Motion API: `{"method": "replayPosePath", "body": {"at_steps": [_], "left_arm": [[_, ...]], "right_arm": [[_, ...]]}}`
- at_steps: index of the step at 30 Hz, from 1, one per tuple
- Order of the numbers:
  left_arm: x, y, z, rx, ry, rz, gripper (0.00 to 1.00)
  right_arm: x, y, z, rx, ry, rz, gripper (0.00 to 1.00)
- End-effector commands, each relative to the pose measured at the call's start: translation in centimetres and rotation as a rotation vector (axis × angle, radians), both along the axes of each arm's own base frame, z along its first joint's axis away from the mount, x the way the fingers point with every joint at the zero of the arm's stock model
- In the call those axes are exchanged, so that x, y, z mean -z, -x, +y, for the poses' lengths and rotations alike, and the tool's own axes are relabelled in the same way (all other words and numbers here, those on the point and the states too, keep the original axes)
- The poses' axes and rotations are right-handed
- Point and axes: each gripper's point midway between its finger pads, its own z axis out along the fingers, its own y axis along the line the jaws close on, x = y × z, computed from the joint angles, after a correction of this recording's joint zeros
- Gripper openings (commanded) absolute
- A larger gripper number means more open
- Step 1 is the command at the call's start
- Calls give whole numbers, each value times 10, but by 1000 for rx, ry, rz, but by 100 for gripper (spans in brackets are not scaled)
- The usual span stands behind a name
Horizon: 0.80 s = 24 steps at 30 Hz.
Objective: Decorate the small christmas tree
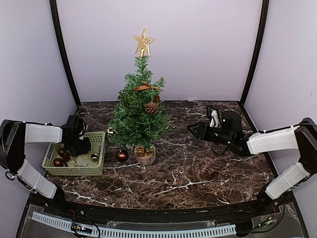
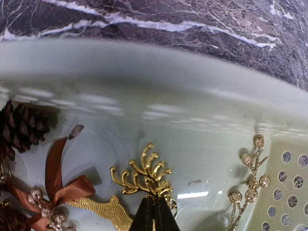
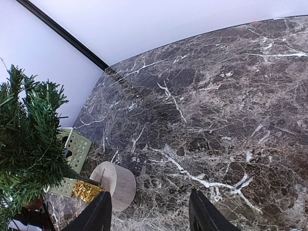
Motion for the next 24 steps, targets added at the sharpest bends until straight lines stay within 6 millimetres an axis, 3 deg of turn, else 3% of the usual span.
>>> {"method": "replayPosePath", "body": {"at_steps": [1,9,15,20,24], "left_arm": [[-5,-2,0,4,0,3,1],[-52,4,-3,12,39,-118,0],[-109,12,-10,64,86,-295,0],[-161,19,-31,198,158,-433,0],[-209,35,-66,403,277,-526,0]], "right_arm": [[-13,-1,-7,23,-14,-46,55],[-26,0,-8,24,-20,-68,55],[-46,1,-11,28,-10,-107,55],[-79,8,-14,8,1,-183,56],[-122,30,-8,-101,-34,-300,57]]}}
